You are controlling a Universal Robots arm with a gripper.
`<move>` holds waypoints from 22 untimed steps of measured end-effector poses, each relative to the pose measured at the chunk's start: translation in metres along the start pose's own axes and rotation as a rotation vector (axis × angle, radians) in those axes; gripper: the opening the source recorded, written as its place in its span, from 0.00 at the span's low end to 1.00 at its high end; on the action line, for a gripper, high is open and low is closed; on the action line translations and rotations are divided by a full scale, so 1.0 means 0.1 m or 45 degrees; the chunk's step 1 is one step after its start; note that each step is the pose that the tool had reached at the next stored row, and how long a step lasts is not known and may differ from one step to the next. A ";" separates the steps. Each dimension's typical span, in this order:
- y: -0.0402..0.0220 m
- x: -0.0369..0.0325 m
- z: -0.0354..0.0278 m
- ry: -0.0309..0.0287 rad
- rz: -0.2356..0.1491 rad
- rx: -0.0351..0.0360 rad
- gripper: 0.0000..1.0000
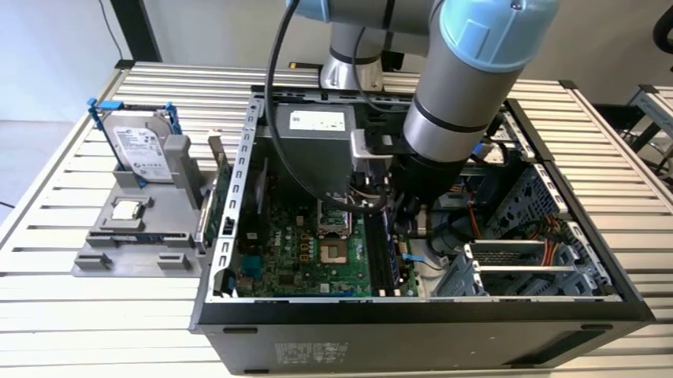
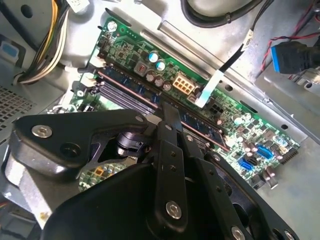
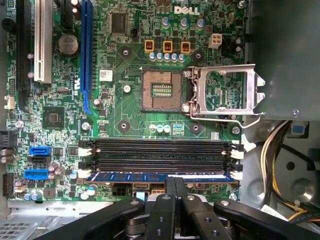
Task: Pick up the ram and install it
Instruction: 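Press down the ram until it locks into place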
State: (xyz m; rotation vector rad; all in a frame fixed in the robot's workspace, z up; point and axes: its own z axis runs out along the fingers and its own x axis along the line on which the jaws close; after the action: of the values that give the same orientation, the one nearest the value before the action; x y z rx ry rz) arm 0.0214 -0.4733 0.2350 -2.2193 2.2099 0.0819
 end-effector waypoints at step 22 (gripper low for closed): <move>0.007 0.038 -0.213 0.0003 0.000 0.0004 0.00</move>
State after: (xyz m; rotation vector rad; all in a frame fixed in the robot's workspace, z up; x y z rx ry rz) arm 0.0213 -0.4780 0.2561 -2.2192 2.2100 0.0813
